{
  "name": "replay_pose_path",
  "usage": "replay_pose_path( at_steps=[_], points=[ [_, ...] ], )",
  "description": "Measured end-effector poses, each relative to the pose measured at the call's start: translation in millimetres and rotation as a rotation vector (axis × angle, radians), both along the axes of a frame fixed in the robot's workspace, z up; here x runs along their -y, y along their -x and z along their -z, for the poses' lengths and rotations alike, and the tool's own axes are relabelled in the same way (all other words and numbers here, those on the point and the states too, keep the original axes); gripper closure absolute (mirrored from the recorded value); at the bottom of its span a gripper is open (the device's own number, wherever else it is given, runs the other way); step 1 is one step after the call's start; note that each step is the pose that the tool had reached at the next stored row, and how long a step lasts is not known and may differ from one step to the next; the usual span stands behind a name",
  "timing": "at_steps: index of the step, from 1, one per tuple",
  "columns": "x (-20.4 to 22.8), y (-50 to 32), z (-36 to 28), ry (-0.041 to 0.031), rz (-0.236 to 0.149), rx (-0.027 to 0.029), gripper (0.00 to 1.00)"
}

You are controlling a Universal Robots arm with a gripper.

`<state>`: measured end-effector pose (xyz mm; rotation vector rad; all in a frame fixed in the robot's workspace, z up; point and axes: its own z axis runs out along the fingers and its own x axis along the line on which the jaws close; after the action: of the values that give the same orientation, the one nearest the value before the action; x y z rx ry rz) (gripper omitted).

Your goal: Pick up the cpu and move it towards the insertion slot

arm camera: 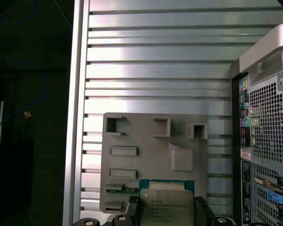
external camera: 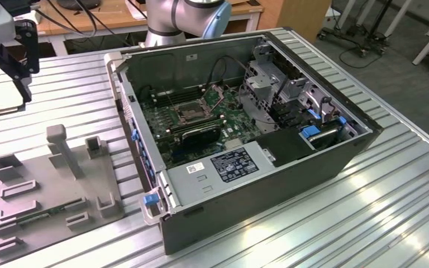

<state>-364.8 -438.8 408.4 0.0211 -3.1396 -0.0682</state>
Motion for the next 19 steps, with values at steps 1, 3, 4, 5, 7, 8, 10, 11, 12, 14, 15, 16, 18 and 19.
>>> replay_pose_path(
  at_steps=[1, 3, 4, 5, 7, 8, 10, 11, 12, 14, 15, 16, 18, 19],
  points=[
    [0.0, 0.0, 0.0, 0.0000, 0.000, 0.0000, 0.46],
    [0.0, 0.0, -0.3, 0.0001, 0.000, -0.0001, 0.46],
    [0.0, 0.0, -0.6, 0.0001, 0.000, -0.0001, 0.46],
    [0.0, 0.0, -0.5, 0.0000, 0.000, 0.0000, 0.46],
    [0.0, 0.0, -0.6, 0.0000, 0.000, 0.0001, 0.46],
    [0.0, 0.0, -0.6, 0.0000, 0.000, 0.0001, 0.46],
    [0.0, 0.0, -0.6, 0.0000, 0.000, 0.0000, 0.46],
    [0.0, 0.0, -0.6, 0.0000, 0.000, 0.0000, 0.46],
    [0.0, 0.0, -0.7, 0.0000, 0.000, -0.0001, 0.46],
    [0.0, -0.4, -0.6, 0.0000, 0.000, 0.0000, 0.46],
    [0.0, -0.9, -0.6, 0.0001, 0.000, -0.0001, 0.46],
    [0.0, -1.6, -0.4, 0.0000, 0.000, -0.0001, 0.46],
    [0.0, -3.4, -0.2, 0.0000, 0.000, 0.0000, 0.46],
    [0.0, -4.6, -0.1, 0.0000, 0.000, -0.0001, 0.46]
  ],
)
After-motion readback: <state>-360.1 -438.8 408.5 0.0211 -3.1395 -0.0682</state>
